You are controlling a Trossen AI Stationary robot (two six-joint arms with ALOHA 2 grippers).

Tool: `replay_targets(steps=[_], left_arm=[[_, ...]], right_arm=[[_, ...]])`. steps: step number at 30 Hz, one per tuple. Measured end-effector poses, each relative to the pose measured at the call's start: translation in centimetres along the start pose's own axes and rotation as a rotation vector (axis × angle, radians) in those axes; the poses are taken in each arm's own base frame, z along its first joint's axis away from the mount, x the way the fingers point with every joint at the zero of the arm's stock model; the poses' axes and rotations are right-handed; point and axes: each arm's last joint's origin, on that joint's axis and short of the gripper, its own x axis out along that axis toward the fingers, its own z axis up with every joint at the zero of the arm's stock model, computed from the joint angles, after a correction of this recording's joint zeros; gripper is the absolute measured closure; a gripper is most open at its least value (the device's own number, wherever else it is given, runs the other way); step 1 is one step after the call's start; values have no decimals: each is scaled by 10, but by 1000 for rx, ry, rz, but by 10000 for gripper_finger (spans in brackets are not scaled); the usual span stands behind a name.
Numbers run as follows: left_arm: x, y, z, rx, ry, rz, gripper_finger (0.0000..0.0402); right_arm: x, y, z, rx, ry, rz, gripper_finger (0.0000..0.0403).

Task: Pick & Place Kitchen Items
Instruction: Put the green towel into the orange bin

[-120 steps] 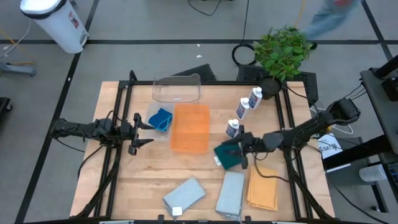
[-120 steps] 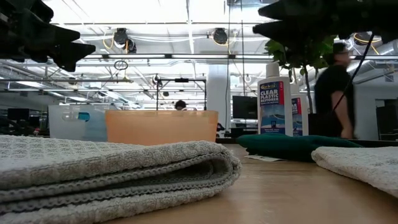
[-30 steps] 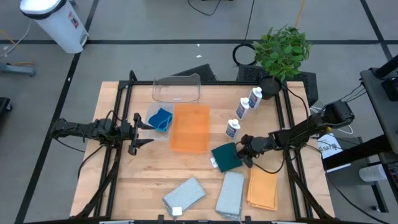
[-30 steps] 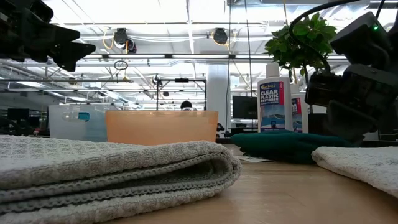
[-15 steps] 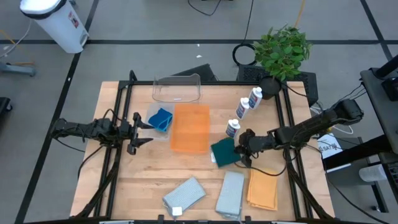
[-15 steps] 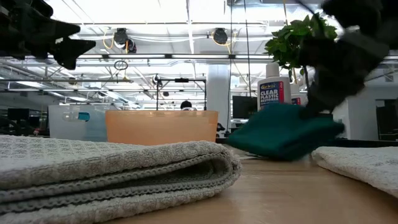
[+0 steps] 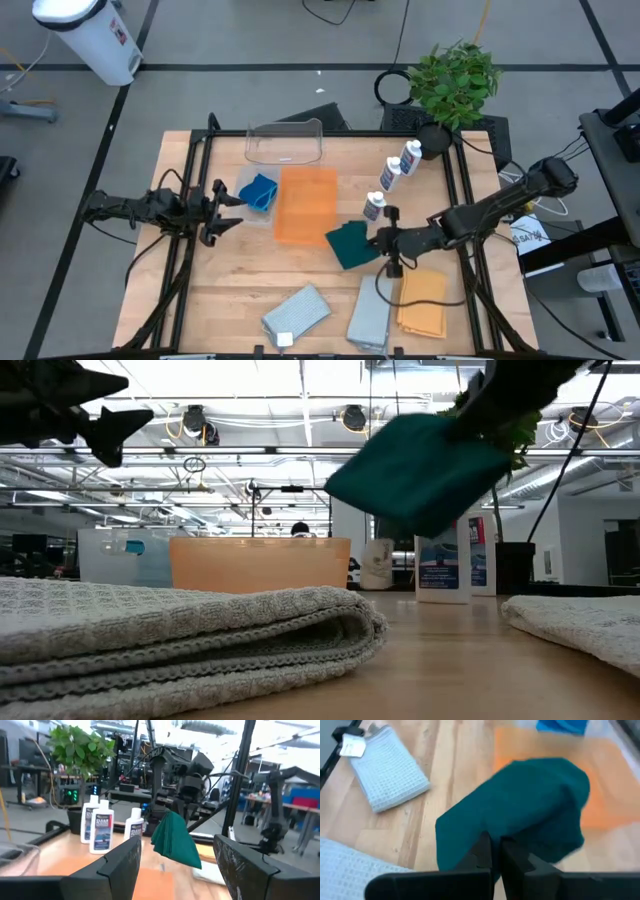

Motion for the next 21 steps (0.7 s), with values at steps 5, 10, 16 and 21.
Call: replay_targets(steps=[5,10,16,21], left_arm=[[0,2,2,-53,-26,74,146],[0,3,2,-126,-42,118,146],[-1,5,2,-120,-54,181,146],[-1,5,2,-118,-54,186,146]], right_arm=[[2,6,21,-99,137,-19,403],[5,12,40,-132,417,-58,403],[18,20,49,-210,742,-87,403],[21,25,47,-251,983,-152,403]])
